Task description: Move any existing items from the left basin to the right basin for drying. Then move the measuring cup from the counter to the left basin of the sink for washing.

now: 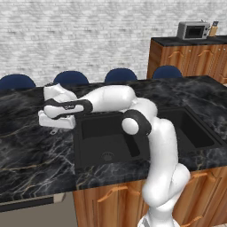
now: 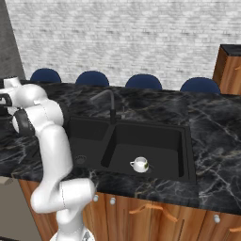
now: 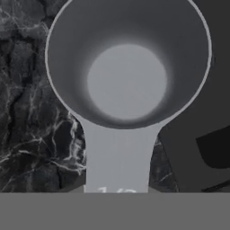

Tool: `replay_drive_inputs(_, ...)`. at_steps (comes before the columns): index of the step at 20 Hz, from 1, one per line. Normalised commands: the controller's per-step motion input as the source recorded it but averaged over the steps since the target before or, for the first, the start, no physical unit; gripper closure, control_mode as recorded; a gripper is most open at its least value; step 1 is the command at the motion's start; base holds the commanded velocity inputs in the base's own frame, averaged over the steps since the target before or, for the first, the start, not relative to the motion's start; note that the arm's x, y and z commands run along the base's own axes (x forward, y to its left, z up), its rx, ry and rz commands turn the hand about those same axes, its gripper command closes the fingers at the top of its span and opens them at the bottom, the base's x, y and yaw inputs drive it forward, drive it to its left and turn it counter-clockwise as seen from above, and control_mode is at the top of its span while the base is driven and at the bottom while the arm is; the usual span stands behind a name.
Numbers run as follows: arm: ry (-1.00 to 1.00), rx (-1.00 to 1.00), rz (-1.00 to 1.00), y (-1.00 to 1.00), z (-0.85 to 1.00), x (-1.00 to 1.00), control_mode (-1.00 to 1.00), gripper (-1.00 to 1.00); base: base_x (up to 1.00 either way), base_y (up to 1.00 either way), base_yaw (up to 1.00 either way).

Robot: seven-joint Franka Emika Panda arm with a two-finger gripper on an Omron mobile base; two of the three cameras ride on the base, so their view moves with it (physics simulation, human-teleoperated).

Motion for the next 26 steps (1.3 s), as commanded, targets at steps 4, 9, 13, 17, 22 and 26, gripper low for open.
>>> replay_drive_inputs(4, 0.0, 0.04, -0.23, -0.86, 0.18, -0.41, -1.0, 1.0, 0.0, 0.0, 0.0)
replay_drive_inputs(9, 0.0, 0.03, -0.22, -0.86, 0.19, -0.3, -1.0, 1.0, 0.0, 0.0, 0.0)
replay_drive_inputs(13, 0.01, 0.04, -0.2, -0.8, 0.1, -0.3, -1.0, 1.0, 0.0, 0.0, 0.0)
replay_drive_inputs(17, 0.01, 0.02, -0.18, -0.71, 0.0, -0.23, -1.0, 1.0, 0.0, 0.0, 0.0)
replay_drive_inputs(22, 0.03, 0.0, -0.09, -0.64, -0.06, 0.01, -1.0, 1.0, 0.0, 0.0, 0.0)
replay_drive_inputs(26, 0.04, 0.01, -0.03, -0.58, -0.14, 0.23, -1.0, 1.0, 0.0, 0.0, 0.0)
